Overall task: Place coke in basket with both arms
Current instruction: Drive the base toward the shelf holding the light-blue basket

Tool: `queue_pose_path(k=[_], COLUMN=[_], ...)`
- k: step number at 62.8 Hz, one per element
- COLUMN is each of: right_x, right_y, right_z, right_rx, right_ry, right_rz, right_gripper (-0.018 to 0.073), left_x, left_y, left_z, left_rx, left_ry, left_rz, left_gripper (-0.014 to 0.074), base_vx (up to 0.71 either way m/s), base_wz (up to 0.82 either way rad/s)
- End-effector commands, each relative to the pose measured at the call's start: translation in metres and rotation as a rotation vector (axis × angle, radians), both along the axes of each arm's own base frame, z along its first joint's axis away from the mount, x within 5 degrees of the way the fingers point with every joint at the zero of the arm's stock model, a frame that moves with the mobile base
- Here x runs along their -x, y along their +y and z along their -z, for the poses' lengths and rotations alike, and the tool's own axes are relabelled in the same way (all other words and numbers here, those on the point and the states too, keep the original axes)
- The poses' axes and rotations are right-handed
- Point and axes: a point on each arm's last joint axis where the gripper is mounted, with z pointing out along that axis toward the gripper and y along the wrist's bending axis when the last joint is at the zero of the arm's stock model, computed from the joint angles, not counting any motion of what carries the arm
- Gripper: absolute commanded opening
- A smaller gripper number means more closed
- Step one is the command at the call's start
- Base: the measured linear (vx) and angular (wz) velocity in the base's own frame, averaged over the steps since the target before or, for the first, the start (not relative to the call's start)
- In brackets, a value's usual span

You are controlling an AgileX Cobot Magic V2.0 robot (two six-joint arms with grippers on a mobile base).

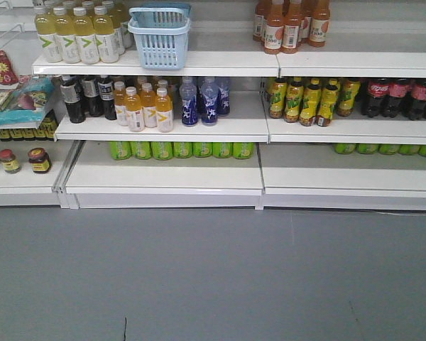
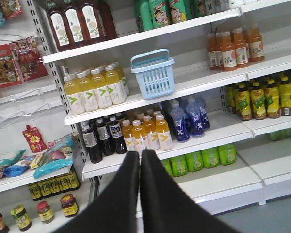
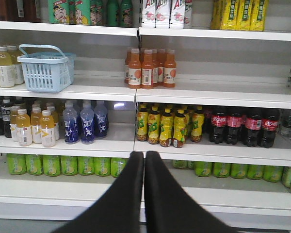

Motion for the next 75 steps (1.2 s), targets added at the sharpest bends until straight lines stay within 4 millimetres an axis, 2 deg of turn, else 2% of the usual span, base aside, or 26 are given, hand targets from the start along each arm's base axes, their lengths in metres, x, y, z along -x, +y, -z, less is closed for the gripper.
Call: queue_pose_path(k=[1,75], right_x=[0.0012,0.0012], right_y=[0.0004,0.0004], right_z=[-0.0039,-0.0036], right_rx=[0.015,0.015], right_ry=[-0.076,-0.074], right_rz=[-0.001,-0.001], right_gripper=[-0.0006,-0.0006], left_x=[0.0015,0.0015], left_y=[0.002,0.002], left_z=[-0.0078,-0.0078], left_rx=[0.011,0.011], left_ry=[-0.087,-0.087], left_rz=[-0.021,-0.021], left_gripper=[-0.0006,-0.0006], base_vx=[0.08,0.11], base_wz=[0.11,0.04])
